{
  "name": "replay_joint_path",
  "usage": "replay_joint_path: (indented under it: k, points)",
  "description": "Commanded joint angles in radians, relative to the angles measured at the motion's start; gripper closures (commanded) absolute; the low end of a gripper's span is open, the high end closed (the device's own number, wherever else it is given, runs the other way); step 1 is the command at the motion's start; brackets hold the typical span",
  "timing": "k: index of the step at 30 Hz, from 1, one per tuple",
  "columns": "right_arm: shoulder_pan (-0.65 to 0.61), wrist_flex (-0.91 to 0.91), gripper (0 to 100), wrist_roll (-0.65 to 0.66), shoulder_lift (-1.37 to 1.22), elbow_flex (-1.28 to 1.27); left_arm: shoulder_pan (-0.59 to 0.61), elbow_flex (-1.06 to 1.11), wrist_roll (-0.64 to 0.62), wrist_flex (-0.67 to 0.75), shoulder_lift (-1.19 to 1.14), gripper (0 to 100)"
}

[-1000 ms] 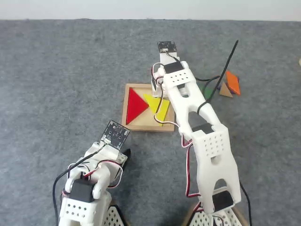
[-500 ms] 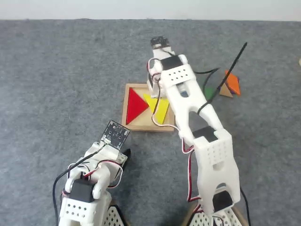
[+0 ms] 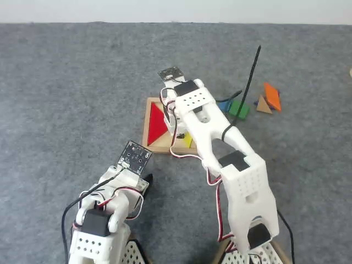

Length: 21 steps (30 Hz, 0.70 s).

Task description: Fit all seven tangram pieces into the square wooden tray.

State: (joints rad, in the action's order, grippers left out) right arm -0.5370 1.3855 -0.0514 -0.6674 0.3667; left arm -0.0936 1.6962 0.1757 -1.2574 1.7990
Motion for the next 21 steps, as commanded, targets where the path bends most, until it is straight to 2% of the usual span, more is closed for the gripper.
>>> replay_joint_path:
  k: [1, 11, 21]
  points:
    - [0.073, -0.042, 55.6, 0.089, -0.041, 0.000, -0.006, -0.013, -0.008, -0.006, 0.020, 82]
    - [0.185, 0.002, 55.6, 0.261, -0.041, 0.000, -0.006, -0.013, -0.008, -0.006, 0.020, 82]
    - [0.315, 0.153, 55.6, 0.333, -0.030, -0.006, -0.006, -0.013, -0.008, -0.006, 0.020, 82]
